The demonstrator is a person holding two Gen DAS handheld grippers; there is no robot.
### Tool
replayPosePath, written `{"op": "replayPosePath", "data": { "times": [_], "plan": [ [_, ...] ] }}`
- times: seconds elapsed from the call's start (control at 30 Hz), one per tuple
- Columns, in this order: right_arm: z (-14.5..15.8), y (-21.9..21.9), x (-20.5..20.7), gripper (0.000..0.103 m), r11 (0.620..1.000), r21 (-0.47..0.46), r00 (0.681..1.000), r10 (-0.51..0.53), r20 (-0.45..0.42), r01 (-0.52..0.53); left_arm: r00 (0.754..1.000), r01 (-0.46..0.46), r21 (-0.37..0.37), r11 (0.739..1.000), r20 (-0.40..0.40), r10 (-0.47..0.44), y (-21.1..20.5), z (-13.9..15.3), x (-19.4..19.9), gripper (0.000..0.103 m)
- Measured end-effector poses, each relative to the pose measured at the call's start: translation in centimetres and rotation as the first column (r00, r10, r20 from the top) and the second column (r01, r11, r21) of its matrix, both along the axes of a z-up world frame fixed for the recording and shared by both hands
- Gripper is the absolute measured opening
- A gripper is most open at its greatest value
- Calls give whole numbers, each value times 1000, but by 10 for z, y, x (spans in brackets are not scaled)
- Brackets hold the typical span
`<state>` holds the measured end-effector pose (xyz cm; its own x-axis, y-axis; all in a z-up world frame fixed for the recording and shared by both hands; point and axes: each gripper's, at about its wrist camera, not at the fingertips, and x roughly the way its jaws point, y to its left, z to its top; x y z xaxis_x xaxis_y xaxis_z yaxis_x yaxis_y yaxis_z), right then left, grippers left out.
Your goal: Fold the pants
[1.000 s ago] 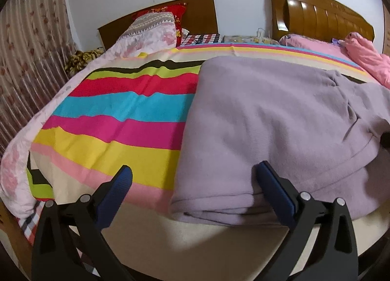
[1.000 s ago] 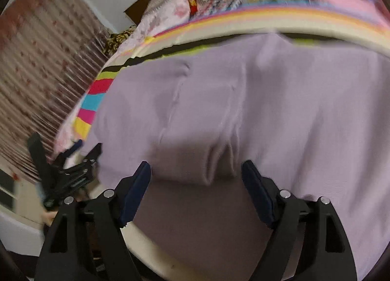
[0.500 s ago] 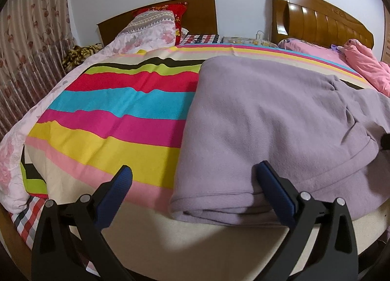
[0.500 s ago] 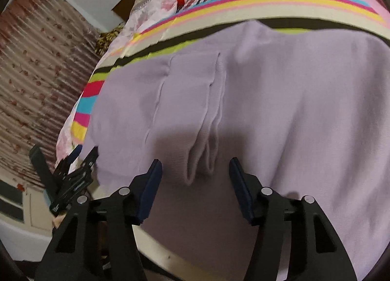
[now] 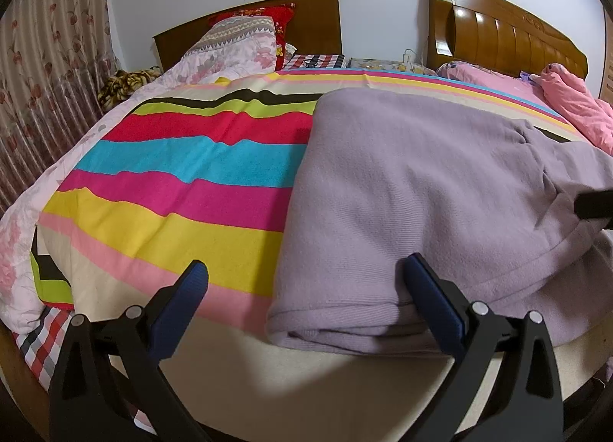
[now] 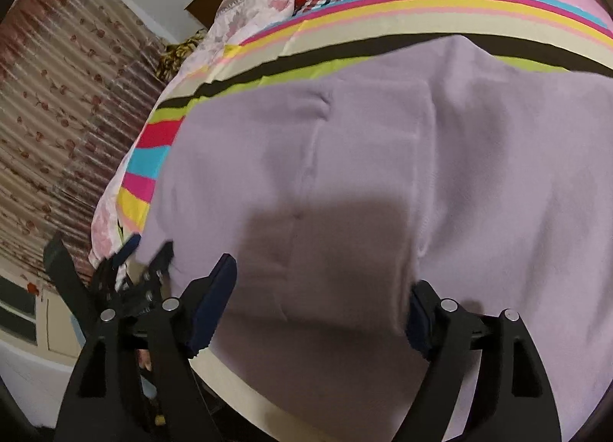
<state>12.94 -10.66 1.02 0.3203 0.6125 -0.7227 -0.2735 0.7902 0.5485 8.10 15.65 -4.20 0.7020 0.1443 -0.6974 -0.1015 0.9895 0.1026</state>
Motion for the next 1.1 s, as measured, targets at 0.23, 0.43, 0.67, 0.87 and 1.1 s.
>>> {"op": "replayPosePath", "data": {
  "times": [0.23, 0.43, 0.67, 0.87, 1.1],
  "plan": [
    [-9, -5, 7, 31, 998, 43, 999, -45, 19, 45, 1000, 7, -47, 999, 2, -7, 4, -1, 1, 102],
    [37, -17, 7, 24, 967, 250, 987, -78, 143, 40, 995, -15, -220, 975, 93, 36, 45, 21, -26, 102],
    [129, 55, 40, 23, 974, 205, 950, 29, 311, -97, 979, 39, -116, 992, 205, -15, 39, 56, -61, 101],
    [188, 151, 54, 23, 967, 96, 903, 183, 389, -237, 994, 46, -37, 998, 97, -42, 1, 33, -26, 101],
    [229, 188, 37, 12, 952, 12, 840, 265, 474, -307, 989, -146, -179, 973, -12, 147, 65, 7, -2, 102]
  ]
}}
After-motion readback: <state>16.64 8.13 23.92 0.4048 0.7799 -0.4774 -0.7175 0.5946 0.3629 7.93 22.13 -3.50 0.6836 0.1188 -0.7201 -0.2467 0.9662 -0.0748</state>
